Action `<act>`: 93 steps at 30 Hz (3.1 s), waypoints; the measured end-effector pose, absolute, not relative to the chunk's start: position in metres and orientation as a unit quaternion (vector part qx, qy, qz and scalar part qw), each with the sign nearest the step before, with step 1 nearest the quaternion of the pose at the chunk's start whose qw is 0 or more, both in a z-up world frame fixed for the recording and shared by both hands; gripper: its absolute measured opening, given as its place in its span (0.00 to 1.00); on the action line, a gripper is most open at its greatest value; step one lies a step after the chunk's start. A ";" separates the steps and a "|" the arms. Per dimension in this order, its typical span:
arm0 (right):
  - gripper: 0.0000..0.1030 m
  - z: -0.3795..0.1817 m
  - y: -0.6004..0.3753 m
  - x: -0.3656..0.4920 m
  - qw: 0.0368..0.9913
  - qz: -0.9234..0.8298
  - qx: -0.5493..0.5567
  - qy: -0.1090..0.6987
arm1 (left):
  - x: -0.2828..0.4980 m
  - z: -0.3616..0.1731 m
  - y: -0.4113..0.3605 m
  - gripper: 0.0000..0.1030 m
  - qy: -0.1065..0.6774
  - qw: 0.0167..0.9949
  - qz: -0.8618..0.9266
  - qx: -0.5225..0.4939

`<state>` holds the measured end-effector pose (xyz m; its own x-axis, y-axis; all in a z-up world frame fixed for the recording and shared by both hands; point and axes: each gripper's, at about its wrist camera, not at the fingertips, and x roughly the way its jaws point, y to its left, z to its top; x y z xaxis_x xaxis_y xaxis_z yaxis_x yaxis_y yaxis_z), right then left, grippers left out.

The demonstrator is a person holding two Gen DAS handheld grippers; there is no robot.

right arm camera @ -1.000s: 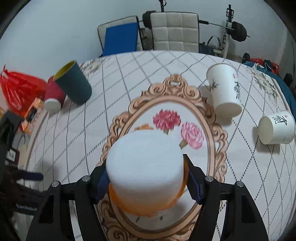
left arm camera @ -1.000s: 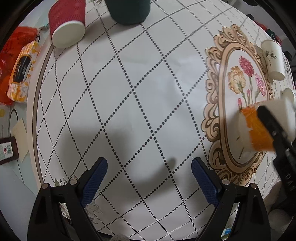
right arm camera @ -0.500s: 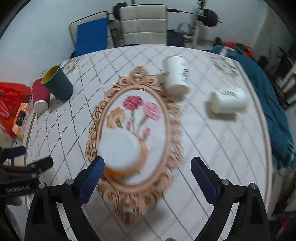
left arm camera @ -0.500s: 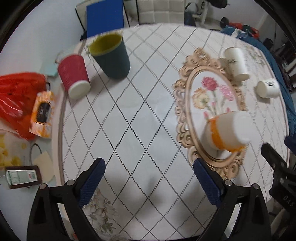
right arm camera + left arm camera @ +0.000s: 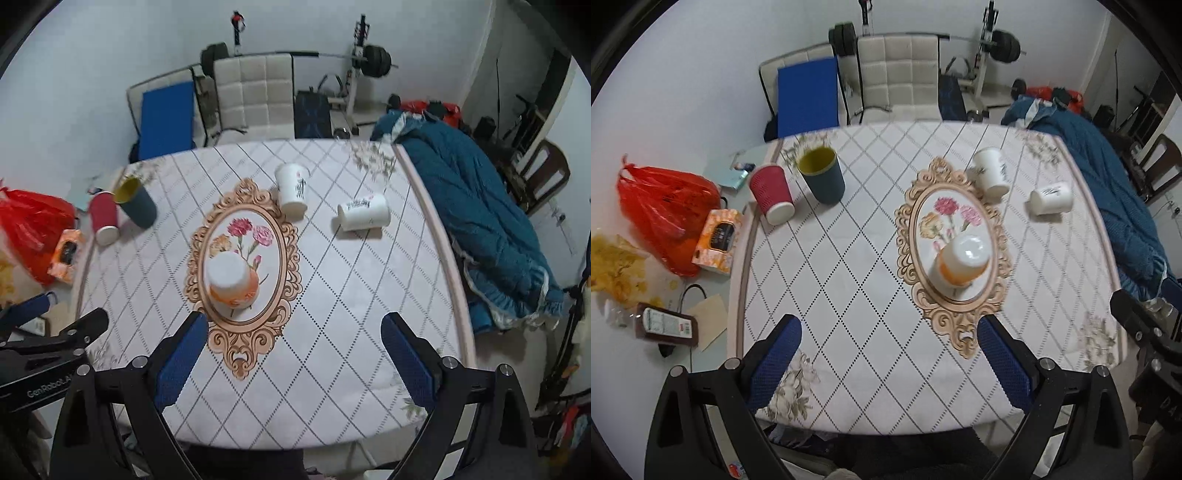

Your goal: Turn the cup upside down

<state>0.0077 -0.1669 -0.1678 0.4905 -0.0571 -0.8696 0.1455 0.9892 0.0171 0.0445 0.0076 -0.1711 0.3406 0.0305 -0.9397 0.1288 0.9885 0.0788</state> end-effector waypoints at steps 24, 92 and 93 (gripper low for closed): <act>0.94 0.000 -0.171 -0.148 0.915 -0.044 0.046 0.398 | -0.063 -0.035 0.004 0.95 0.492 0.869 -0.030 0.045; 0.98 -0.013 -0.183 -0.153 0.902 -0.006 0.039 0.430 | -0.098 -0.023 0.007 0.95 0.485 0.874 0.016 0.025; 0.98 -0.013 -0.183 -0.153 0.902 -0.006 0.039 0.431 | -0.098 -0.023 0.007 0.95 0.485 0.874 0.016 0.026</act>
